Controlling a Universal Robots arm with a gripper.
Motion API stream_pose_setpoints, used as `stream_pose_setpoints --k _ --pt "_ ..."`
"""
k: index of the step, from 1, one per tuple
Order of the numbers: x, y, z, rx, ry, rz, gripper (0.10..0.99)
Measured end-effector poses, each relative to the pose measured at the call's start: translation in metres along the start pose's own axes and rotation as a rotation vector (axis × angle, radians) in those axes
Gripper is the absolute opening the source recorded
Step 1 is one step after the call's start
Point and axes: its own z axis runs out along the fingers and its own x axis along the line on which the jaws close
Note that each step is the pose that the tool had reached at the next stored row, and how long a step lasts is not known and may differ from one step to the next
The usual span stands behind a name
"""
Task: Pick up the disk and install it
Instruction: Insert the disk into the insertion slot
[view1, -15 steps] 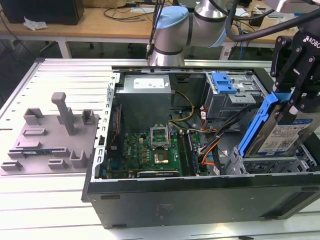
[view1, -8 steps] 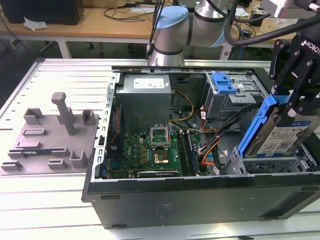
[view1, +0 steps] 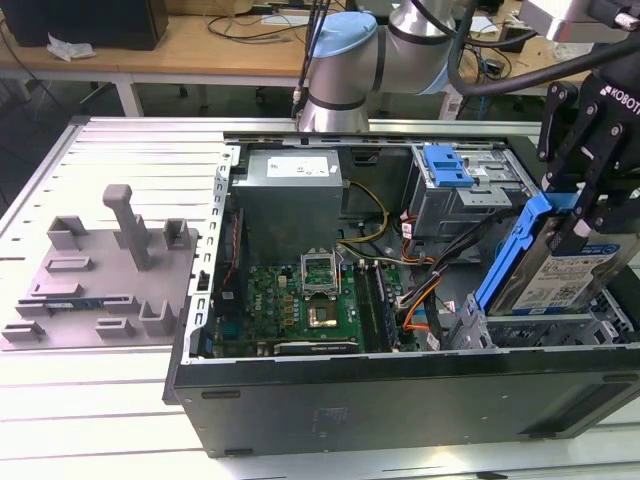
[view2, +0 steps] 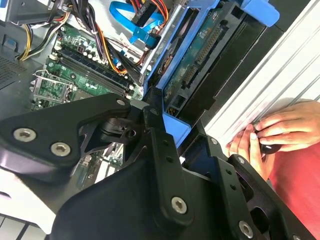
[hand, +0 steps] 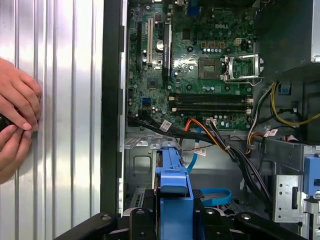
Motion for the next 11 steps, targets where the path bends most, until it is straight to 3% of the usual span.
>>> stream_pose_setpoints --k 11 --pt "-0.0001 0.0 0.0057 0.0 -0.0036 0.0 0.369"
